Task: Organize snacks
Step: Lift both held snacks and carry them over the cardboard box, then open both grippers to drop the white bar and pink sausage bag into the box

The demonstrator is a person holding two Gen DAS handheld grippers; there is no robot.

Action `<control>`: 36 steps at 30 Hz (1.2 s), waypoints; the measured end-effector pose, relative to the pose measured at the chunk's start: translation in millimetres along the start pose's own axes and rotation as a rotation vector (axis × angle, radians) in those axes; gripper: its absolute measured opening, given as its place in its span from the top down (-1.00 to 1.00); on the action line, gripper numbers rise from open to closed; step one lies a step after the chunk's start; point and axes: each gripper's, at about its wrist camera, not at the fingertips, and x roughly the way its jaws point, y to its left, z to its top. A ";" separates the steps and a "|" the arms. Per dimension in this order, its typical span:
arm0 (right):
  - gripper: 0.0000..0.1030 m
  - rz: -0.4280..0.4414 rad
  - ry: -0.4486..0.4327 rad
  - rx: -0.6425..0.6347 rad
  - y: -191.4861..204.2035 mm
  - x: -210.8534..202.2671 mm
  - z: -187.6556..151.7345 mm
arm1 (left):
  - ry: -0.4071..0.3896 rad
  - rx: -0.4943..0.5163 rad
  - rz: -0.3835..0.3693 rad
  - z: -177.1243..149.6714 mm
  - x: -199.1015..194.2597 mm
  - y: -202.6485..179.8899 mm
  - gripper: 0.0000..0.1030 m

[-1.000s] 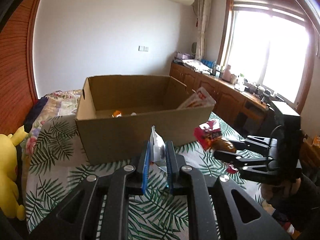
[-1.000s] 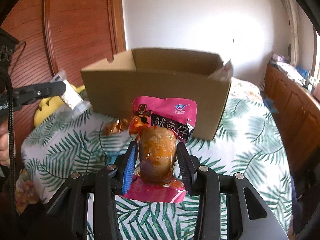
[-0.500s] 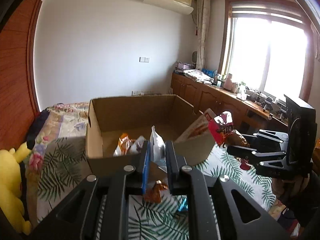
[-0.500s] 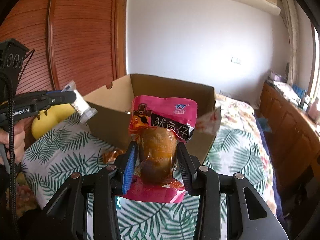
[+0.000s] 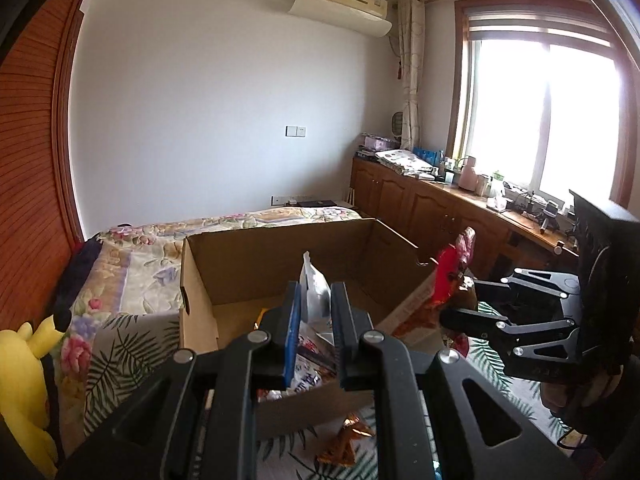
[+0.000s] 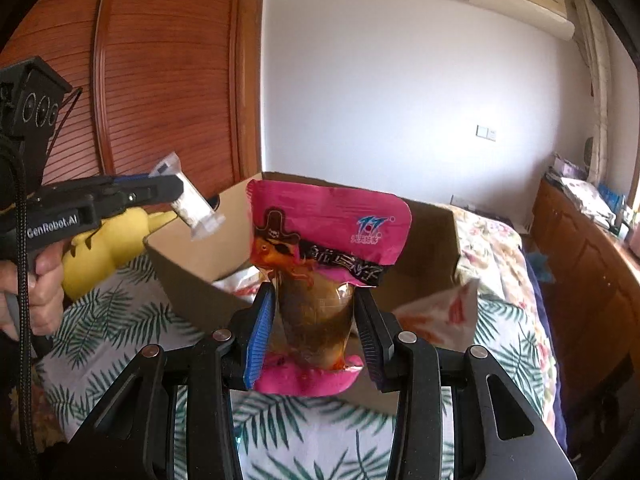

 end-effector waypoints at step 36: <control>0.22 0.013 0.083 0.031 -14.2 72.4 0.8 | 0.134 -0.029 0.039 -22.8 73.9 7.6 0.50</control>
